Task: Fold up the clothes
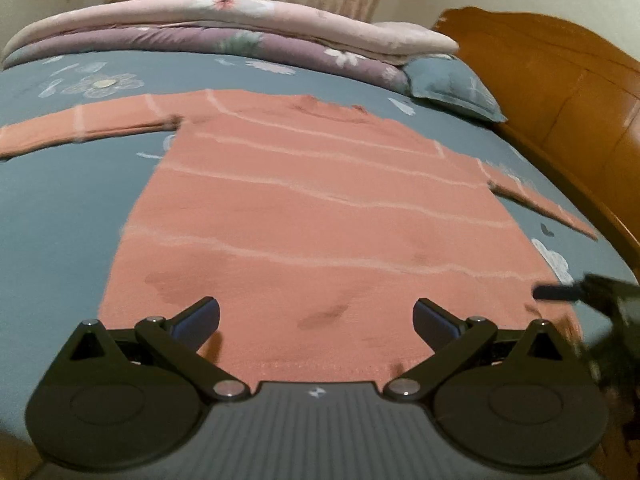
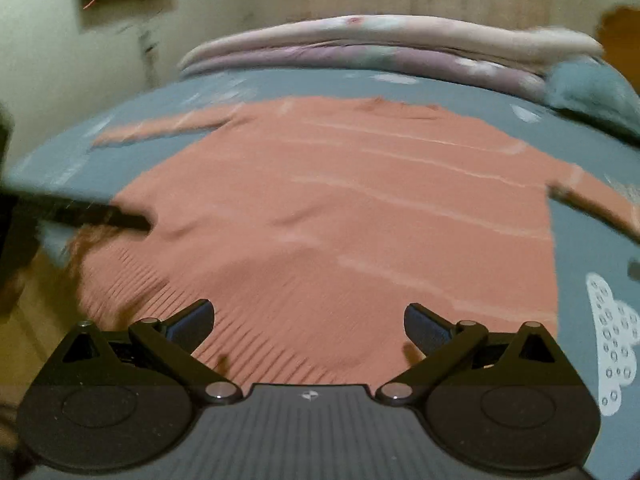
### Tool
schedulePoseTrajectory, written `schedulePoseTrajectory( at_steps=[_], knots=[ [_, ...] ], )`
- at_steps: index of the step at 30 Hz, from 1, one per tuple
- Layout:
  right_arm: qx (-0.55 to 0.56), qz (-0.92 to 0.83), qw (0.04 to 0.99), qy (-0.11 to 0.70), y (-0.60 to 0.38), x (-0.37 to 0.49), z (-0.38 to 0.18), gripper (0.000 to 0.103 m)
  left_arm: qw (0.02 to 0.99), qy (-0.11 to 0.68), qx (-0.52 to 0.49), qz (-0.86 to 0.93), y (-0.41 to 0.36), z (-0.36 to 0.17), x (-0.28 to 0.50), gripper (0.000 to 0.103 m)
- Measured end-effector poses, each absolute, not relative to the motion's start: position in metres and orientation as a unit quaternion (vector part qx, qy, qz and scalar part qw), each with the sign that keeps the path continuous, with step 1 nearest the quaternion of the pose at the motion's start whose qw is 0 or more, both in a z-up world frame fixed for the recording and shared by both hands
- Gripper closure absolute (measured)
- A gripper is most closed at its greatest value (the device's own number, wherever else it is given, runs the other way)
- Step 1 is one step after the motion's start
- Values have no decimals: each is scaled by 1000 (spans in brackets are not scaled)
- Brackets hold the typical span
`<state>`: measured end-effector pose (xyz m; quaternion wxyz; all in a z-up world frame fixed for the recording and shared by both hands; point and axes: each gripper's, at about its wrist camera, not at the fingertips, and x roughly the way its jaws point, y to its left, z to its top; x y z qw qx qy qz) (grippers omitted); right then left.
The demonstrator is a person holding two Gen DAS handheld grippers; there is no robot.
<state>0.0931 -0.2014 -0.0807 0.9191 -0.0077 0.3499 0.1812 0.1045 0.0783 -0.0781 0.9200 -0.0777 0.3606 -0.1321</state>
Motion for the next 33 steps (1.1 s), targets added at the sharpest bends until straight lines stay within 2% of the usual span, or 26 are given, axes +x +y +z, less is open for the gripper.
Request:
schedulePoseTrajectory(
  at_steps=[4, 8, 14, 18, 25, 30, 33],
  knots=[
    [-37, 147, 919, 365, -224, 82, -93, 0, 921, 360, -53, -137, 78, -90, 92, 1],
    [-11, 133, 920, 367, -258, 53, -91, 0, 923, 358, -17, -140, 77, -90, 70, 1],
    [-8, 131, 920, 368, -255, 27, -86, 0, 923, 357, 31, -143, 57, -82, 57, 1],
    [0, 128, 936, 328, -247, 14, -85, 0, 920, 355, 27, -160, 49, -86, 51, 1],
    [8, 151, 928, 341, -246, 16, -87, 0, 920, 359, 18, -154, 63, -86, 34, 1],
    [35, 131, 945, 298, -247, 50, -74, 0, 928, 345, -12, -139, 72, -79, 41, 1],
    [60, 110, 935, 331, -245, 80, -88, 0, 927, 338, -26, -160, 71, -76, 46, 1]
  ],
)
